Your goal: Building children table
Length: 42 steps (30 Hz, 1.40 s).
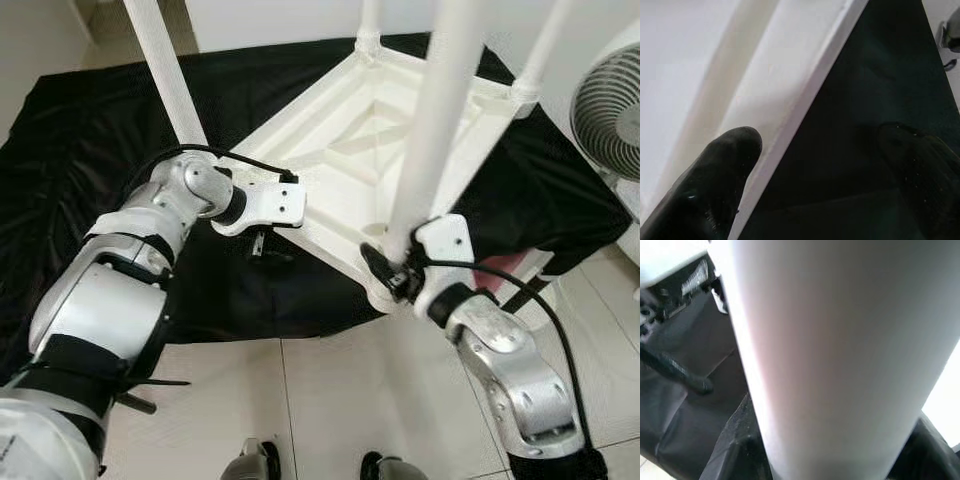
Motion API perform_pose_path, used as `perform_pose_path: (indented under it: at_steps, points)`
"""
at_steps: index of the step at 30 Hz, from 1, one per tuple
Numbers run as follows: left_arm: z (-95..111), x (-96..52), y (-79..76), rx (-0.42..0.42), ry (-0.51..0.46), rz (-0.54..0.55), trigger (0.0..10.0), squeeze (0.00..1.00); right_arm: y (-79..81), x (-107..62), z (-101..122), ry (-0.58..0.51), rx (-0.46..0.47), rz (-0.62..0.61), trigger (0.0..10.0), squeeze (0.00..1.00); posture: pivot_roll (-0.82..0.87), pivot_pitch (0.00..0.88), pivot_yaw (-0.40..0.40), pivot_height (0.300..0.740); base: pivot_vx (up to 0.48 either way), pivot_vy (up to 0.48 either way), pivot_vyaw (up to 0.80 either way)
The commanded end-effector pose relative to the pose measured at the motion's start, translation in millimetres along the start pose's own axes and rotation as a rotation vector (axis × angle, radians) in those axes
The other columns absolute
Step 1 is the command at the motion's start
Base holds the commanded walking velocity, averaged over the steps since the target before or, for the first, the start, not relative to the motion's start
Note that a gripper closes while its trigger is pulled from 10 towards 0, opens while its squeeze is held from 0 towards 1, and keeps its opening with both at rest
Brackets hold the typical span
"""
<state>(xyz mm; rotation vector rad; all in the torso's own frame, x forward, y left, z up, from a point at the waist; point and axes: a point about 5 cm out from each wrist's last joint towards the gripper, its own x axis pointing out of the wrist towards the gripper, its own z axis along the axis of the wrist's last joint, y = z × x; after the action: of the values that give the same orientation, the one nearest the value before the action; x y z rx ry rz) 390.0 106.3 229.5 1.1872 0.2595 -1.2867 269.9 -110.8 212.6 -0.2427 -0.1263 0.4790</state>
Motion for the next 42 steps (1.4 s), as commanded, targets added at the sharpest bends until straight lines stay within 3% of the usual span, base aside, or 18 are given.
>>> perform_pose_path:
  at_steps: [1, 6, 11, 12, 13, 15, 16, 17, 18, 19, 20, 21, 23, 24, 26, 27, 35, 42]
  points:
    - [-14.2, 3.6, 11.4, -0.05, 0.056, 0.441, 10.0, 0.0, 4.6, 7.2, 1.6, -0.006, 0.01, 0.002, 10.0, 0.0, -0.15, 0.187, 0.099, 0.74, 0.0, 0.0, 0.0]
    - [-23.1, 4.5, 8.0, -0.084, 0.084, 0.491, 10.0, 0.0, 11.0, 16.3, 4.8, -0.022, 0.041, 0.017, 10.0, 0.0, -0.14, 0.187, 0.09, 0.74, 0.0, 0.0, 0.0]
    - [-35.6, 8.6, -5.0, -0.087, 0.119, 0.432, 10.0, 0.0, 11.7, 17.0, 5.0, -0.023, 0.048, 0.025, 10.0, 0.0, -0.13, 0.187, 0.081, 0.74, 0.0, 0.0, 0.0]
    - [-38.9, 9.6, -8.6, -0.092, 0.128, 0.41, 7.2, 0.0, 11.3, 16.9, 4.5, -0.02, 0.047, 0.025, 10.0, 0.0, -0.13, 0.188, 0.08, 0.74, 0.0, 0.0, 0.0]
    - [-41.8, 10.4, -11.8, -0.091, 0.14, 0.39, 5.2, 0.0, 10.6, 16.7, 3.9, -0.017, 0.044, 0.023, 10.0, 0.0, -0.13, 0.188, 0.08, 0.74, 0.0, 0.0, 0.0]
    - [-43.6, 10.8, -13.7, -0.09, 0.147, 0.378, 5.2, 0.0, 10.1, 16.7, 3.5, -0.015, 0.041, 0.022, 10.0, 0.0, -0.13, 0.188, 0.08, 0.74, 0.0, 0.0, 0.0]
    - [-46.4, 12.0, -18.0, -0.099, 0.15, 0.346, 0.0, 0.0, 8.1, 16.5, 3.1, -0.013, 0.04, 0.015, 10.0, 0.0, -0.13, 0.189, 0.078, 0.74, 0.0, 0.0, 0.0]
    - [-46.4, 12.0, -18.0, -0.099, 0.15, 0.346, 0.0, 0.0, 8.1, 16.5, 3.1, -0.013, 0.04, 0.015, 10.0, 0.0, -0.13, 0.189, 0.078, 0.74, 0.0, 0.0, 0.0]
    - [-47.9, 13.0, -21.0, -0.1, 0.15, 0.322, 6.4, 0.0, 6.4, 16.3, 2.9, -0.011, 0.039, 0.01, 10.0, 0.0, -0.13, 0.19, 0.078, 0.74, 0.0, 0.0, 0.0]
    - [-48.7, 13.9, -23.5, -0.098, 0.15, 0.298, 10.0, 0.0, 5.3, 16.2, 2.9, -0.011, 0.039, 0.006, 10.0, 0.0, -0.13, 0.19, 0.078, 0.74, 0.0, 0.0, 0.0]
    - [-48.7, 13.9, -23.5, -0.098, 0.15, 0.298, 10.0, 0.0, 5.3, 16.2, 2.9, -0.011, 0.039, 0.006, 10.0, 0.0, -0.13, 0.19, 0.078, 0.74, 0.0, 0.0, 0.0]
    - [-49.7, 15.1, -25.6, -0.09, 0.158, 0.281, 8.4, 0.0, 4.9, 16.7, 3.1, -0.012, 0.039, 0.002, 10.0, 0.0, -0.13, 0.19, 0.078, 0.74, 0.0, 0.0, 0.0]
    - [-50.3, 17.5, -27.3, -0.077, 0.172, 0.276, 6.8, 0.0, 5.6, 18.0, 4.3, -0.017, 0.041, 0.003, 10.0, 0.0, -0.13, 0.19, 0.078, 0.74, 0.0, 0.0, 0.0]
    - [-50.4, 18.3, -27.7, -0.071, 0.176, 0.279, 1.3, 0.0, 5.9, 18.3, 4.8, -0.019, 0.041, 0.003, 10.0, 0.0, -0.13, 0.192, 0.081, 0.74, 0.0, 0.0, 0.0]
    - [-50.4, 18.8, -27.8, -0.069, 0.178, 0.281, 1.3, 0.0, 6.1, 18.5, 5.1, -0.02, 0.041, 0.003, 10.0, 0.0, -0.13, 0.192, 0.081, 0.74, 0.0, 0.0, 0.0]
    - [-50.5, 18.9, -28.1, -0.066, 0.181, 0.277, 0.0, 0.0, 5.9, 18.6, 5.6, -0.022, 0.039, 0.002, 10.0, 0.0, -0.13, 0.192, 0.082, 0.74, 0.0, 0.0, 0.0]
    - [-51.4, 18.2, -30.1, -0.055, 0.18, 0.248, 0.0, 0.0, 3.5, 19.9, 9.5, -0.036, 0.034, -0.007, 10.0, 0.0, -0.13, 0.193, 0.084, 0.74, 0.0, 0.0, 0.0]
    - [-57.1, 12.7, -35.0, -0.028, 0.192, 0.185, 0.0, 0.0, -14.5, 24.6, 13.1, -0.041, 0.004, -0.121, 10.0, 0.0, -0.12, 0.195, 0.084, 0.74, 0.0, 0.0, 0.0]
